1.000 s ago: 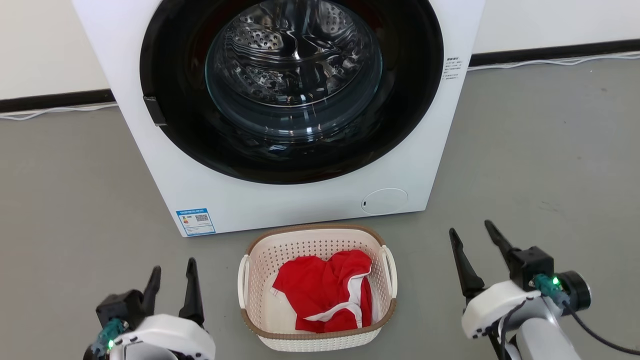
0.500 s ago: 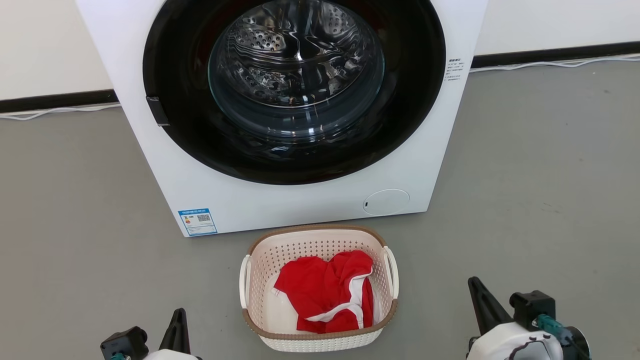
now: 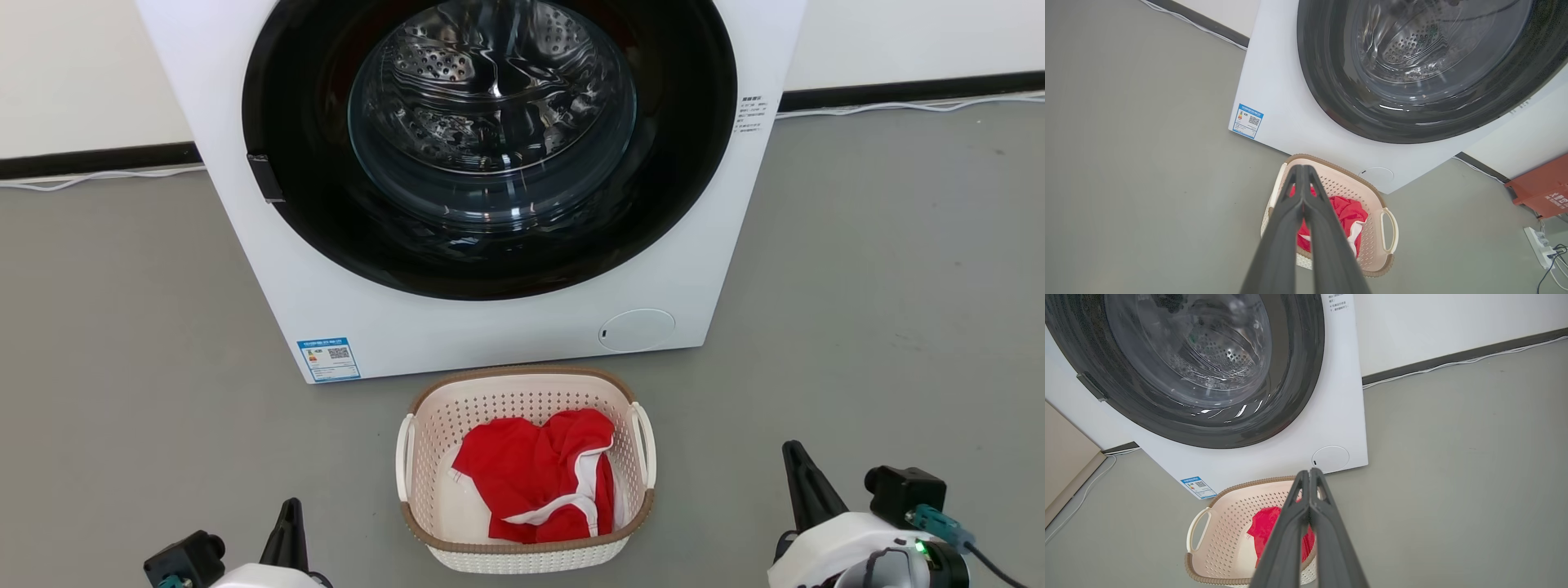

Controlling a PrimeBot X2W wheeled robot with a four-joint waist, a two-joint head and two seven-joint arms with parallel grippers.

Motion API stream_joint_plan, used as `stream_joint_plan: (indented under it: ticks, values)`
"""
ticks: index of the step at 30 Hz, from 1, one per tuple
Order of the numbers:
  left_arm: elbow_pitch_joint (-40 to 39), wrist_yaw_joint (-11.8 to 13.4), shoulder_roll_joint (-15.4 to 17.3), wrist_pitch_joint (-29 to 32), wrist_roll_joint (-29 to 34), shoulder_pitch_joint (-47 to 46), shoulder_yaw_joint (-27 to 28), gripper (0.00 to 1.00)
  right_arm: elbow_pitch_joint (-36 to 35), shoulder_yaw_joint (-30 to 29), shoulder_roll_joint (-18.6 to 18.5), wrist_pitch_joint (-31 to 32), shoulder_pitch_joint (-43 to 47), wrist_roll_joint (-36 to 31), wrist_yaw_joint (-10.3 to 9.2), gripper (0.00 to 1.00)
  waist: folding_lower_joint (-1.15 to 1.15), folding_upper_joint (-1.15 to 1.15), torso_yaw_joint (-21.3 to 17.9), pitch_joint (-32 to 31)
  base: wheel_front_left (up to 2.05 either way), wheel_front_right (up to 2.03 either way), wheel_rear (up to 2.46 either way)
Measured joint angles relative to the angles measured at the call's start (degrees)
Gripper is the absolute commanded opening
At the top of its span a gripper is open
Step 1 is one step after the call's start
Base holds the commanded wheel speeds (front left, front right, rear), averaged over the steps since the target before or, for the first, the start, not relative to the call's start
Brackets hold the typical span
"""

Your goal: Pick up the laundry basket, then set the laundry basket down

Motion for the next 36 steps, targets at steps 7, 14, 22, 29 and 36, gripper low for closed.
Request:
stream_joint_plan:
  ticks: [7,14,22,29,36]
  values:
    - [-0.8,-0.2,0.0,1.2,-4.2,0.0,0.1,0.00,-1.2,-0.4,0.0,1.1,0.0,5.3,0.00,0.00,0.00,0.00,0.3,0.0,0.00,0.00,0.00]
    - [-1.7,-0.7,0.1,2.5,-8.5,0.0,0.3,0.00,-2.3,-0.7,0.0,2.4,0.2,10.5,-0.01,0.00,0.00,0.00,0.6,0.0,0.00,0.00,0.00]
    - [-2.6,-1.1,0.1,4.0,-13.7,0.0,0.7,0.00,-3.9,-1.2,0.0,3.8,0.2,17.2,-0.12,0.00,-0.01,0.00,1.0,0.0,0.00,0.00,0.00]
    - [-3.5,-1.4,0.1,5.2,-17.7,-0.1,0.9,0.00,-5.3,-2.0,0.0,4.9,0.3,22.5,-0.13,0.00,-0.01,0.00,1.3,0.0,0.00,0.00,0.00]
    - [-4.2,-1.7,0.2,6.4,-21.8,-0.1,1.1,0.00,-6.1,-2.4,0.0,6.1,0.3,27.7,-0.13,0.00,-0.01,0.00,1.6,0.0,0.00,0.00,0.00]
